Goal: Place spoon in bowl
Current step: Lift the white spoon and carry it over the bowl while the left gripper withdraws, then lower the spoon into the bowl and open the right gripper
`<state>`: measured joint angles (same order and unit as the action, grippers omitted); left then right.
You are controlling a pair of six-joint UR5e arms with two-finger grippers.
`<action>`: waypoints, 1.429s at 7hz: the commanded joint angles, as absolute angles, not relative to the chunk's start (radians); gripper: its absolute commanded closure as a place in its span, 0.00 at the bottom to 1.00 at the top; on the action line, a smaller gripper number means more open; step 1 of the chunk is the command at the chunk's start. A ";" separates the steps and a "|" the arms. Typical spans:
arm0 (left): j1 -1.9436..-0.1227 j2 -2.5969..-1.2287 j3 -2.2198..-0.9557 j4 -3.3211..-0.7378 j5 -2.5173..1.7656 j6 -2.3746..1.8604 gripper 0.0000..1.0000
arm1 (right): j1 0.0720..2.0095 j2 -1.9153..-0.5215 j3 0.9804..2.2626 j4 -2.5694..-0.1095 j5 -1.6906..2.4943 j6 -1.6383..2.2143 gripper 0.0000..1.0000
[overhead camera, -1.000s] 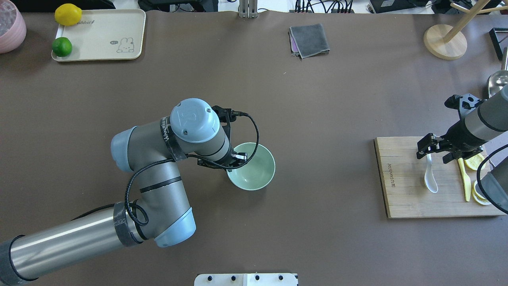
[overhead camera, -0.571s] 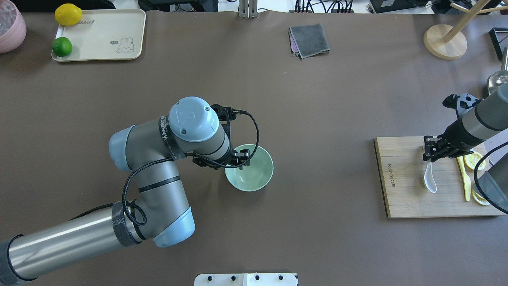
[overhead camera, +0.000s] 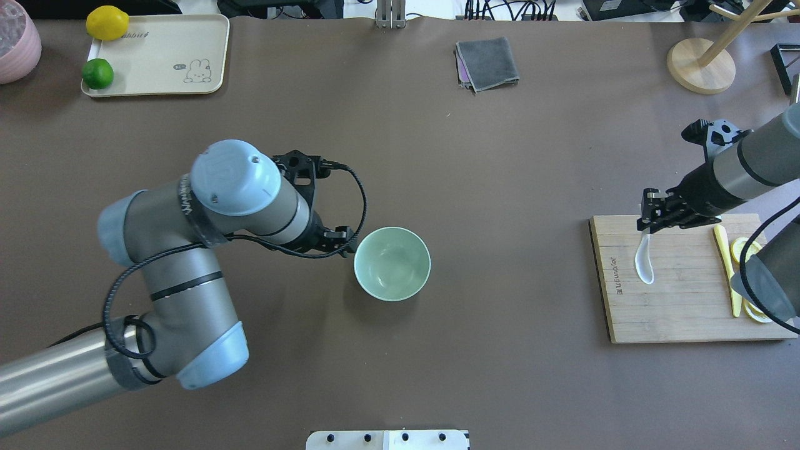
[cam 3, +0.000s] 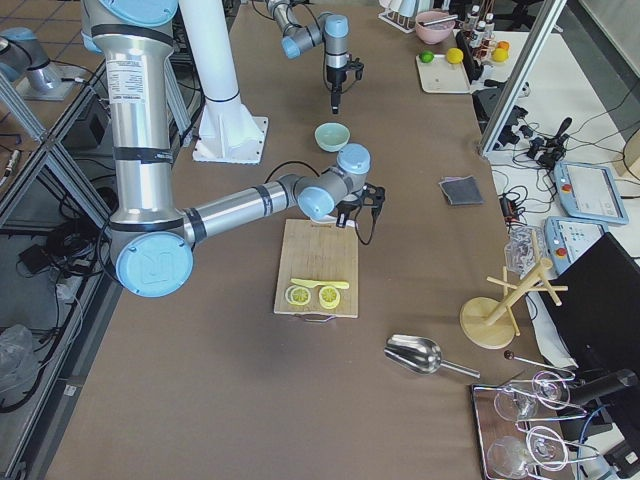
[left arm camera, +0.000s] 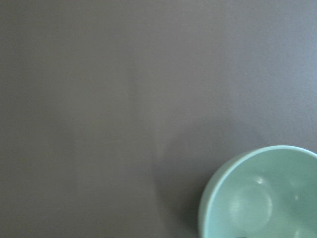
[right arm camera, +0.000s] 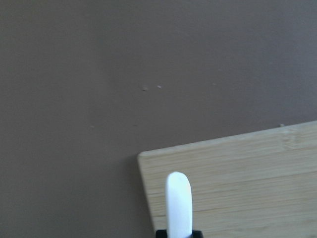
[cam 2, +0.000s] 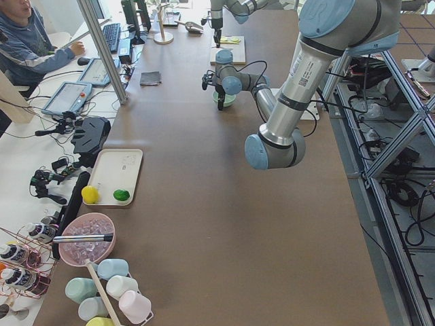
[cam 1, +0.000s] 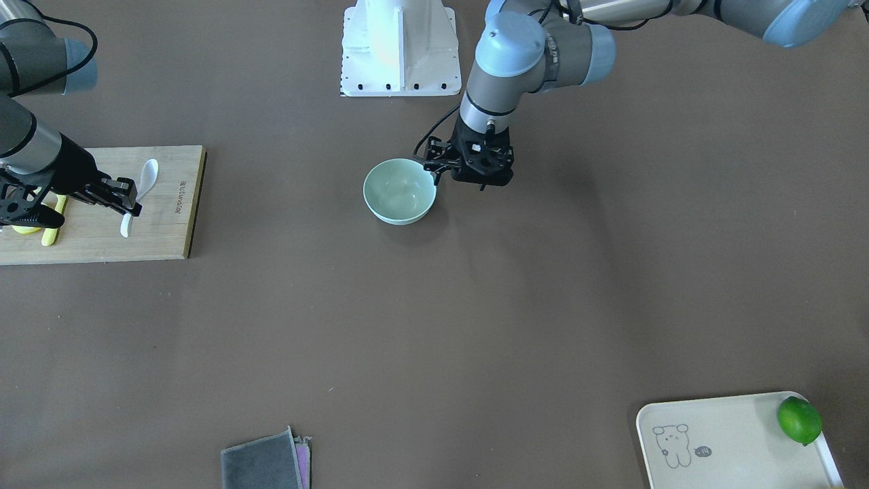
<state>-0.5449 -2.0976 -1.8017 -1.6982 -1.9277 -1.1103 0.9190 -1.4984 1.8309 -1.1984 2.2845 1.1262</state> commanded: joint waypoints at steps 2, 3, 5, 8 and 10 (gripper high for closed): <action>-0.704 -1.870 -1.879 -1.709 -2.003 -0.775 0.07 | 0.722 -1.159 1.824 -1.363 2.075 1.447 1.00; -0.759 -1.815 -1.875 -1.745 -2.041 -0.685 0.06 | 0.674 -1.052 1.771 -1.388 2.028 1.529 1.00; -0.871 -1.750 -1.846 -1.778 -2.097 -0.519 0.05 | 0.600 -0.915 1.659 -1.387 1.938 1.626 1.00; -0.900 -1.752 -1.832 -1.776 -2.097 -0.494 0.04 | 0.540 -0.893 1.646 -1.378 1.882 1.660 0.78; -0.905 -1.749 -1.833 -1.776 -2.097 -0.499 0.03 | 0.550 -0.914 1.661 -1.378 1.862 1.646 0.00</action>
<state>-0.9009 -1.7505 -1.8329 -1.7763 -2.0968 -0.4970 0.5388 -0.8992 1.6504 -1.3777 1.8643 1.6553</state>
